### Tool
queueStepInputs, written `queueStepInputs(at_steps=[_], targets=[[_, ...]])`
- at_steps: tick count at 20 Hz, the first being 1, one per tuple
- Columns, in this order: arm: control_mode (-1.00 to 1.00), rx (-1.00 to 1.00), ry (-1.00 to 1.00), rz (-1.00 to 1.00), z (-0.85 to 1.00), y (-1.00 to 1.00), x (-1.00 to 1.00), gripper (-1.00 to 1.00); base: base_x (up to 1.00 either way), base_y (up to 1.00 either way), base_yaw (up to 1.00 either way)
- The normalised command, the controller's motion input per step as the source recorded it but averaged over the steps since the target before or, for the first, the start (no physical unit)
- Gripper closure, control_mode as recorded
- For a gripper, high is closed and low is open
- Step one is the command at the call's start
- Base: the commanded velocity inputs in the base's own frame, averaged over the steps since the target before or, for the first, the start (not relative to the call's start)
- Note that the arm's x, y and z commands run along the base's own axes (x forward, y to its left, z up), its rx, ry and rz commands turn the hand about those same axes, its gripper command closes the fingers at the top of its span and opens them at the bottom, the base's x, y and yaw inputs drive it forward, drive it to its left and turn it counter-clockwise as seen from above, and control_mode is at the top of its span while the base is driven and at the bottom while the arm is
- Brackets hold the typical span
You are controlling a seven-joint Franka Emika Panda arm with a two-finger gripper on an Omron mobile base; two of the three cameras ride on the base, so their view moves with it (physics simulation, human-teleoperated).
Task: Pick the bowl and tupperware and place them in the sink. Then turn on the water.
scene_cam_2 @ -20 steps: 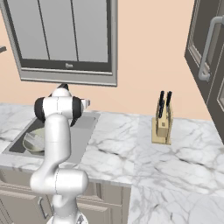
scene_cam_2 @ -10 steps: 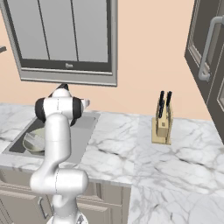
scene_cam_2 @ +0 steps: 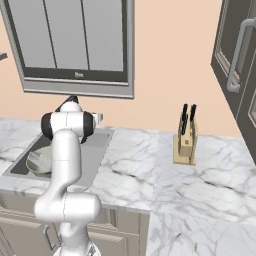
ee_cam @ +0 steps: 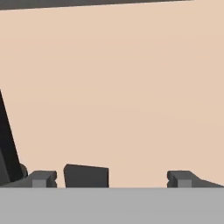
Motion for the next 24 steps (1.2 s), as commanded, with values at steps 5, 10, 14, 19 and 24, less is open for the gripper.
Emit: queueStepInputs(at_steps=[5,10,14,19,24], targets=[[-1.0,0.0,0.0,0.0,0.0,0.0,0.01,-1.0,0.0,0.0,0.0],[-1.0,0.03,0.0,0.0,0.0,-0.07,0.0,-1.0,0.0,0.0,0.0],[-1.0,0.05,0.0,0.0,0.0,-0.14,0.0,-1.0,0.0,0.0,0.0],[-1.0,0.05,0.0,0.0,0.0,-0.15,0.0,-1.0,0.0,0.0,0.0],[-1.0,0.01,0.0,0.0,0.0,-0.16,0.0,-1.0,0.0,0.0,0.0]])
